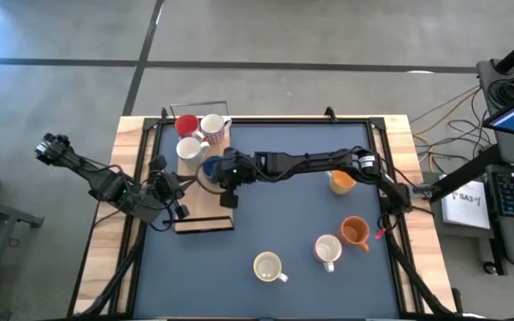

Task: Place coffee mugs
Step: Put the blue mug on the shelf

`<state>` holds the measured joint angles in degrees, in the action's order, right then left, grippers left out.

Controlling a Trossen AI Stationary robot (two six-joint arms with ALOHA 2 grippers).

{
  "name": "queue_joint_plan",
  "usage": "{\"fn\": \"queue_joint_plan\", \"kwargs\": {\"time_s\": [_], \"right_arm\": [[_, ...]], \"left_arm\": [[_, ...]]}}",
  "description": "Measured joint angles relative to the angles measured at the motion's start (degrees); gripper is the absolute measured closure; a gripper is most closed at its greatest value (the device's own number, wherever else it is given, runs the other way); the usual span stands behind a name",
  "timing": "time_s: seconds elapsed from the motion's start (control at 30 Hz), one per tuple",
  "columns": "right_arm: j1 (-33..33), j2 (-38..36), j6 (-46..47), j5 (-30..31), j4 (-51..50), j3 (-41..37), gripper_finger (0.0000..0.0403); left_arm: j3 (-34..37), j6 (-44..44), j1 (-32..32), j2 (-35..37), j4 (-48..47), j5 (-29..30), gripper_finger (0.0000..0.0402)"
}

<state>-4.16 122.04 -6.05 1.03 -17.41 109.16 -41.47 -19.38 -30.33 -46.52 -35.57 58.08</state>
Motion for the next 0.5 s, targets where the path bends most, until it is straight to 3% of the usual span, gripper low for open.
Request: {"fn": "queue_joint_plan", "kwargs": {"time_s": [0.5], "right_arm": [[0.6, 0.0, -0.2, -1.0, -1.4, 0.0, 0.0394]], "left_arm": [[0.0, 0.0, 0.0, 0.0, 0.0, 0.0, 0.0400]]}}
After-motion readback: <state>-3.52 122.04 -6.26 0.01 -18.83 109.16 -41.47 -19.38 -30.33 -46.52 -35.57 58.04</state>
